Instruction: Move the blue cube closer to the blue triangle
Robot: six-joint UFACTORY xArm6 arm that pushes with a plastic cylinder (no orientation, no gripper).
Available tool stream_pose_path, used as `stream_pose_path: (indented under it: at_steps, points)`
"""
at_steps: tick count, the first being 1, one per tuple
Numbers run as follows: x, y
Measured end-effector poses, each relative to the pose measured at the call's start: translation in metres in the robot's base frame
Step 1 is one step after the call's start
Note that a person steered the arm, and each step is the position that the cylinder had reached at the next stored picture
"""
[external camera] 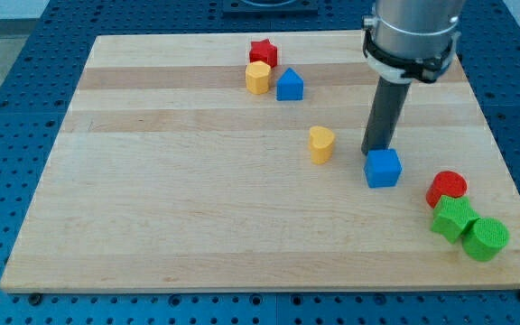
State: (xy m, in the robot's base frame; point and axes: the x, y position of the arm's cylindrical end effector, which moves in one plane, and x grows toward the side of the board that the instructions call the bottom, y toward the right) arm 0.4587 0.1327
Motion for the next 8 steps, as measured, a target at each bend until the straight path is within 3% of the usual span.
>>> stream_pose_path:
  at_steps: [2, 8]
  points:
    - [0.040, 0.000]
    - [0.076, -0.019]
